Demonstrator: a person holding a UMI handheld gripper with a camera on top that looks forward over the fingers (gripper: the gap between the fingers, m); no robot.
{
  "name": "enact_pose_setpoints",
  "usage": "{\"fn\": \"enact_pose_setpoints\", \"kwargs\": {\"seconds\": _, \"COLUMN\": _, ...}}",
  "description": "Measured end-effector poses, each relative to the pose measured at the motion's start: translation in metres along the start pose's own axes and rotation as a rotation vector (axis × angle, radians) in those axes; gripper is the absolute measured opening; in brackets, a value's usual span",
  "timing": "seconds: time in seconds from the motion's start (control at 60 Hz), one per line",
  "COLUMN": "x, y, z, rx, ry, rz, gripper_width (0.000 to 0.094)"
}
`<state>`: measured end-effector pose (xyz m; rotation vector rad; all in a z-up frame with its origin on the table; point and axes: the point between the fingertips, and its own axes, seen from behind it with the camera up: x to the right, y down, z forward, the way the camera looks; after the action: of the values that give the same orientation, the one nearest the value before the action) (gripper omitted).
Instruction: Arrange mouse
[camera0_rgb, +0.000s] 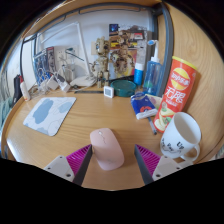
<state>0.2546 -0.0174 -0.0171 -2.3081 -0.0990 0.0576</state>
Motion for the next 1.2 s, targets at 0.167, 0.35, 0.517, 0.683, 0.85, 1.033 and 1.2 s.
{"fn": "enact_pose_setpoints", "kwargs": {"seconds": 0.167, "x": 0.017, "y": -0.015, "z": 0.02, "rx": -0.013, "ry": 0.017, "rz": 0.052, "gripper_width": 0.0817}}
{"fn": "enact_pose_setpoints", "kwargs": {"seconds": 0.35, "x": 0.028, "y": -0.021, "z": 0.027, "rx": -0.014, "ry": 0.049, "rz": 0.083, "gripper_width": 0.0593}}
{"fn": "enact_pose_setpoints", "kwargs": {"seconds": 0.517, "x": 0.028, "y": -0.018, "z": 0.026, "rx": -0.033, "ry": 0.081, "rz": 0.095, "gripper_width": 0.037}}
{"fn": "enact_pose_setpoints", "kwargs": {"seconds": 0.683, "x": 0.028, "y": -0.016, "z": 0.027, "rx": -0.076, "ry": 0.096, "rz": 0.126, "gripper_width": 0.024}}
{"fn": "enact_pose_setpoints", "kwargs": {"seconds": 0.85, "x": 0.027, "y": -0.02, "z": 0.026, "rx": -0.105, "ry": 0.121, "rz": 0.148, "gripper_width": 0.0238}}
{"fn": "enact_pose_setpoints", "kwargs": {"seconds": 1.033, "x": 0.011, "y": -0.111, "z": -0.006, "rx": 0.018, "ry": 0.159, "rz": 0.152, "gripper_width": 0.0242}}
{"fn": "enact_pose_setpoints", "kwargs": {"seconds": 1.2, "x": -0.029, "y": -0.264, "z": -0.069, "rx": 0.256, "ry": 0.175, "rz": 0.118, "gripper_width": 0.0241}}
